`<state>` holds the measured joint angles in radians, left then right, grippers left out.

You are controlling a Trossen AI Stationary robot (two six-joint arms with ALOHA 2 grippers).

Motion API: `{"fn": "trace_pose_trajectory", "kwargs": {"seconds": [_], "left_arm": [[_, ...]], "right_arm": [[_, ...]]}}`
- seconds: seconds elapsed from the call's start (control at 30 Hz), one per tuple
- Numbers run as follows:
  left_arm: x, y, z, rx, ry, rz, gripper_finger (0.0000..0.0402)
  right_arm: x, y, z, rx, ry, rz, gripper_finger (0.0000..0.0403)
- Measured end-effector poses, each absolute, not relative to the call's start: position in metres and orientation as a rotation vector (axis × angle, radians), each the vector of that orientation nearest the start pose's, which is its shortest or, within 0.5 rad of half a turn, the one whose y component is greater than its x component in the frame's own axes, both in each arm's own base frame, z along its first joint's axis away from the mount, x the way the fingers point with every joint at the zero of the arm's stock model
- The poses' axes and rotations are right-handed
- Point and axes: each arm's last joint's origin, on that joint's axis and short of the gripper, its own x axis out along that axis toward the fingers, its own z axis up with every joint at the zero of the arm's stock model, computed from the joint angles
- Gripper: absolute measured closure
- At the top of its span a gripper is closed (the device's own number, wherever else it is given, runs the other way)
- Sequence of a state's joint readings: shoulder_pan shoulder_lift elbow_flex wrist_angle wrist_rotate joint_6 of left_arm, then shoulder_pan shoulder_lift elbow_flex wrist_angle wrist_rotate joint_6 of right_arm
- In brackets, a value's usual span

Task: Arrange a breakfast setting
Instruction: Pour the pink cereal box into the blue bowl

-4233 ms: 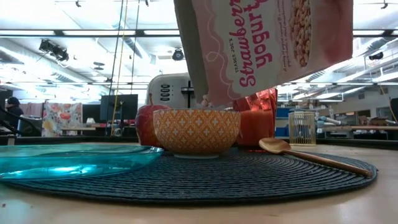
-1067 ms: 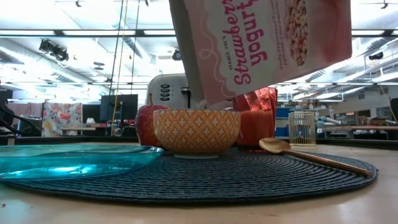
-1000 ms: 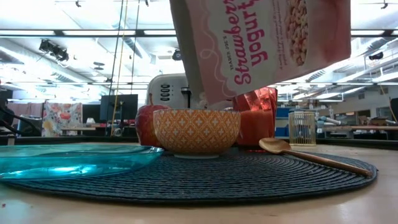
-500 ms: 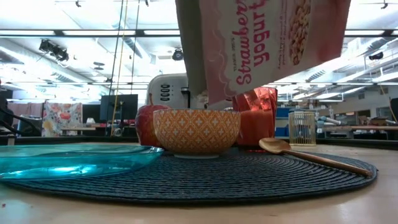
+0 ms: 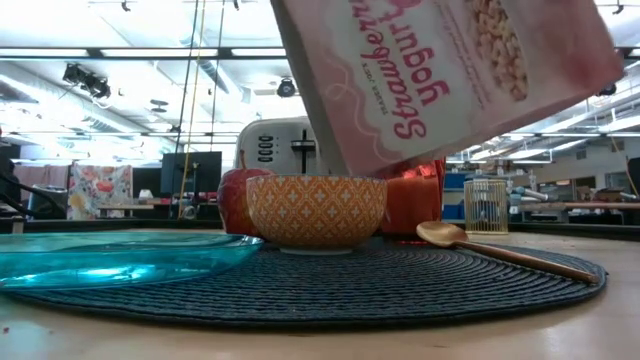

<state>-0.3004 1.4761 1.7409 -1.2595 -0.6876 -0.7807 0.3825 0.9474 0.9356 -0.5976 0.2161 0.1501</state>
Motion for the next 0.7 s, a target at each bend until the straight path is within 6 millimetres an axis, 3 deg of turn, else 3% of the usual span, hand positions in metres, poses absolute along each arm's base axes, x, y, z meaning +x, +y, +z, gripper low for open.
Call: {"fn": "trace_pose_trajectory", "kwargs": {"seconds": [0.37,0.7], "left_arm": [[0.260,-0.061,0.413,-0.279,0.662,0.653,0.0237],[0.259,-0.066,0.414,-0.279,0.659,0.636,0.0237]], "right_arm": [[0.183,0.053,0.320,0.589,0.599,-0.122,0.0237],[0.183,0.049,0.319,0.829,0.605,-0.203,0.0237]]}}
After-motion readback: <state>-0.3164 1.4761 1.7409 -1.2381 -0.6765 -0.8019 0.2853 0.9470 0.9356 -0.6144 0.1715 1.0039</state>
